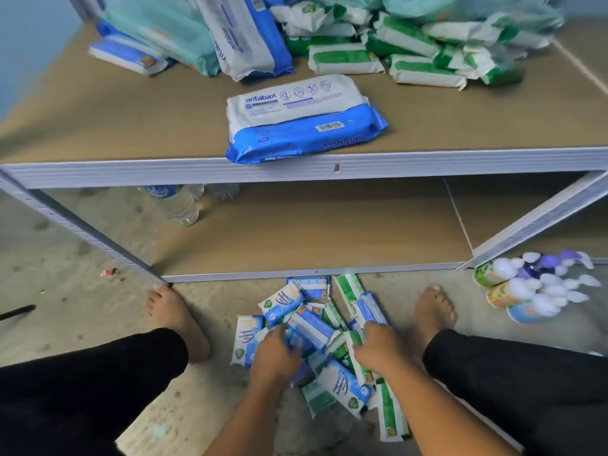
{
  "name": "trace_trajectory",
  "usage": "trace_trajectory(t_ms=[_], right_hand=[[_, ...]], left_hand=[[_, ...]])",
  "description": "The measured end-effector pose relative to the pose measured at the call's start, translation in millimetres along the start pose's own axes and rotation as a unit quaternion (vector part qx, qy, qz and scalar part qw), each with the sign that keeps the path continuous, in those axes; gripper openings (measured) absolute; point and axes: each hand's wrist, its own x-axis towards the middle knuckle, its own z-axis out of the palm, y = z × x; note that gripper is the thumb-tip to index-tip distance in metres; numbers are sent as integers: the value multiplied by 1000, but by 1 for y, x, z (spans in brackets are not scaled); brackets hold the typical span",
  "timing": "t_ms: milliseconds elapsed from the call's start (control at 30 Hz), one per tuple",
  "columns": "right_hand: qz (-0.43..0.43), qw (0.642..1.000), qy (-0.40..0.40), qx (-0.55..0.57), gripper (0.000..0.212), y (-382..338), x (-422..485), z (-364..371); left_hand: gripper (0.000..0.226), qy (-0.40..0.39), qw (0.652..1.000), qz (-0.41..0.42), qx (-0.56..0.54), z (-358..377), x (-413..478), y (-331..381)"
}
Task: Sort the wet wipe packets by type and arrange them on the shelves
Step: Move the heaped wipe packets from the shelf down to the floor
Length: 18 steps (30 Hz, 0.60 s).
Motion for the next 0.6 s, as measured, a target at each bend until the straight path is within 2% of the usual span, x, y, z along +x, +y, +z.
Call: trace_trajectory(t_ms=[133,267,400,500,600], right_hand=[[-14,996,57,61,41,-8,-9,-38],[-46,986,139,77,37,-16,-30,-105],[-71,967,234,78,28,-18,-55,-180],[-104,939,320,66,14,-18,-72,-239],[-130,916,375,65,10,-22,-84,-289]], left_hand=[[41,41,988,109,-104,-29,-10,56],[27,69,963,231,-121,-87,-32,120],[20,107,923,335,-153,-169,-60,184],[16,119,898,405,-126,-219,-74,231],[20,142,873,467,-24,-254,-73,269]])
